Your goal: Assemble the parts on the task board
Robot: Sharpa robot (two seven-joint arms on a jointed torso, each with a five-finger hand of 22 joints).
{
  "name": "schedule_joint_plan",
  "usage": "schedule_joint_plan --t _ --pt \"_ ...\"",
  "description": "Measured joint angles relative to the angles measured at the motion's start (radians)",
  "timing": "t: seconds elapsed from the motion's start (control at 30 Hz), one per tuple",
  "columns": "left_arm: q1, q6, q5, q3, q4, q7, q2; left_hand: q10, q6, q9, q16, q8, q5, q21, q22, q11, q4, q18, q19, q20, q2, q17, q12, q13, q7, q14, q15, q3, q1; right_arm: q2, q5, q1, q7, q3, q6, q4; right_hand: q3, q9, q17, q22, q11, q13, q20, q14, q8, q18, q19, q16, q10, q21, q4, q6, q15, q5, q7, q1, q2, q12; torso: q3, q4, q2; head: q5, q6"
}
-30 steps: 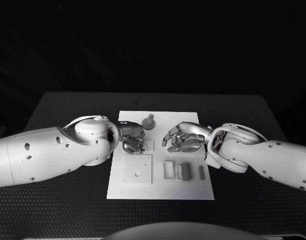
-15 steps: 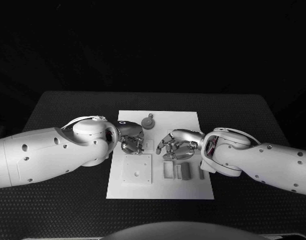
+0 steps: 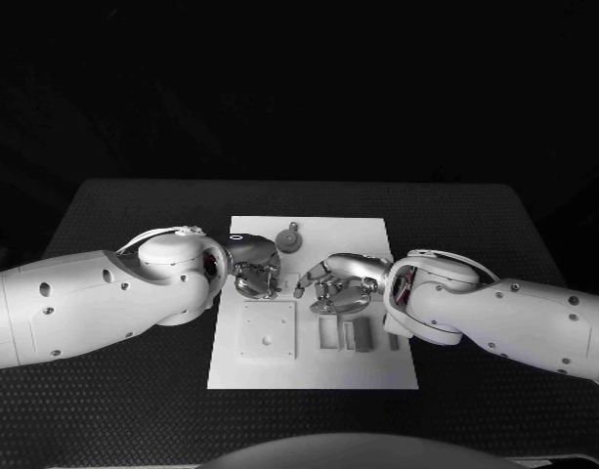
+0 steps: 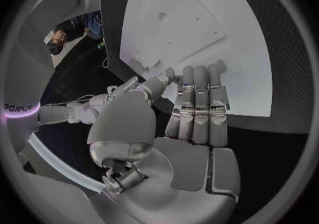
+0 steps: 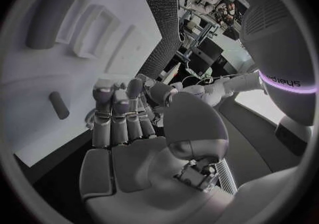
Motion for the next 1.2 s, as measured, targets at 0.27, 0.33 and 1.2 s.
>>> schedule_joint_plan --t 0.27,0.33,1.2 --pt "0.000 -0.074 0.039 0.000 -0.001 0.007 -0.002 -0.004 0.000 0.002 -0.011 -0.008 0.054 -0.004 -0.003 0.004 0.005 0.000 0.000 0.000 0.004 -0.006 -0.007 0.005 0.000 0.000 0.000 0.018 0.012 0.010 -0.008 0.000 -0.008 0.000 0.000 -0.009 0.000 -0.001 0.000 0.000 0.004 0.000 0.000 0.000 -0.003 0.000 0.000 0.000 -0.004 0.000 0.000 -0.003 0.000 0.000 0.000 0.000 0.000 0.000 0.0001 -0.0001 0.000 -0.003 0.005" --pt "0.000 -0.086 0.049 0.000 -0.001 0.009 -0.003 -0.004 0.000 0.002 -0.011 -0.012 0.054 -0.004 -0.004 0.004 0.005 0.000 0.000 0.000 0.007 -0.007 -0.007 0.005 0.000 0.000 0.000 0.019 0.016 0.011 -0.009 0.000 -0.009 0.000 -0.001 -0.010 0.000 -0.001 0.000 0.000 0.004 0.000 0.000 0.000 -0.003 0.000 0.000 0.000 -0.004 0.000 0.000 -0.004 0.000 0.000 0.000 0.000 0.000 0.000 0.0002 -0.0001 0.000 -0.004 0.005" --pt "0.000 -0.115 0.087 0.000 0.000 0.028 -0.005 -0.007 -0.004 0.002 -0.027 -0.009 0.058 -0.016 -0.012 0.007 0.007 0.000 0.003 0.004 0.023 -0.020 -0.018 0.013 0.000 0.004 0.004 0.022 0.011 0.023 -0.056 0.000 -0.041 0.000 -0.052 -0.008 0.006 -0.001 0.000 0.000 0.006 0.001 0.002 -0.004 -0.003 0.000 -0.002 0.000 -0.006 0.000 0.000 -0.006 0.004 0.000 0.005 -0.004 -0.004 0.000 0.0009 -0.0002 0.000 -0.002 0.007"
